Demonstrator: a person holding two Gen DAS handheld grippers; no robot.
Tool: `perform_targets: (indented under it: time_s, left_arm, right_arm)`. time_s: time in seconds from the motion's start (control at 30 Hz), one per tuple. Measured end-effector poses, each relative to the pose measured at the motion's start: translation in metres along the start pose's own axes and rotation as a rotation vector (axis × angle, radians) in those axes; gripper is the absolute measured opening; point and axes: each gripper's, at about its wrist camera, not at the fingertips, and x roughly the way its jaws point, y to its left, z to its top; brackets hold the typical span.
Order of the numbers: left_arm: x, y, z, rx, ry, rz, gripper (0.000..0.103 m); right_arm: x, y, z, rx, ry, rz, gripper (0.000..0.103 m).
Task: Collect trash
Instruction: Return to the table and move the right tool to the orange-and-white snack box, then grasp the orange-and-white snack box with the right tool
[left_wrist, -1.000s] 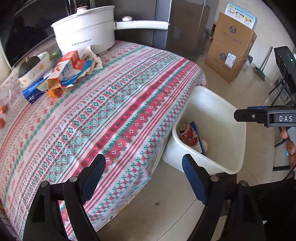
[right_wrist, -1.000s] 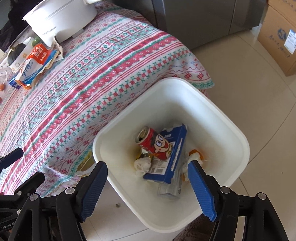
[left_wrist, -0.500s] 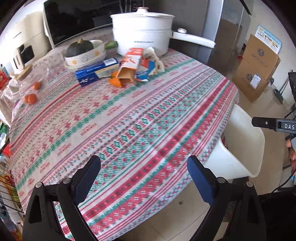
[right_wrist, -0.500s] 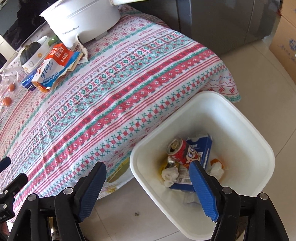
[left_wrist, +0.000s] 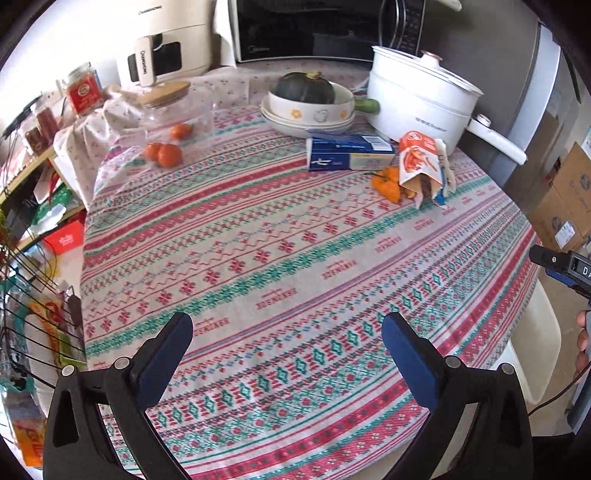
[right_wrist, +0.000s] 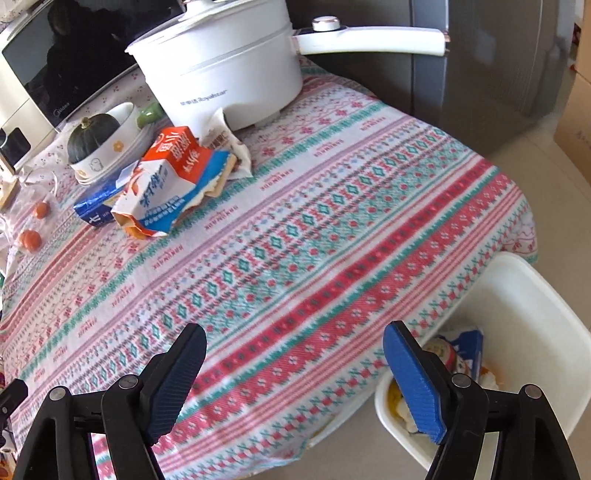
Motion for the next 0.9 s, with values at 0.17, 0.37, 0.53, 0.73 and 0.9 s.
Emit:
perform_targets:
  time_s: [0.17,0.37,0.53,0.73,0.9]
  left_arm:
    - [0.000,0.021,0.005,-0.055,-0.005,-0.003,0.103]
    - [0.005,0.028,0.012,-0.084,-0.010,-0.005,0.103]
    - [0.006,0.026,0.017,-0.087,-0.009,-0.020,0.103]
    - [0.002,0.029,0.017,-0.117,-0.023,-0.031,0.103]
    - [0.003,0.023,0.017,-0.096,-0.016,-0.030,0.103]
  right_arm:
    - [0.028,0.043,0.022,-0.061,-0.027,-0.005,0.084]
    - [0.061,0.088,0.048,-0.036,-0.065,0.045,0.084]
    - [0.088,0.125,0.060,-0.044,-0.086,0.069,0.084]
    - [0.117,0.143,0.071,-0.064,-0.125,0.025,0.083]
    - [0.134,0.141,0.073,-0.058,-0.090,0.024,0.049]
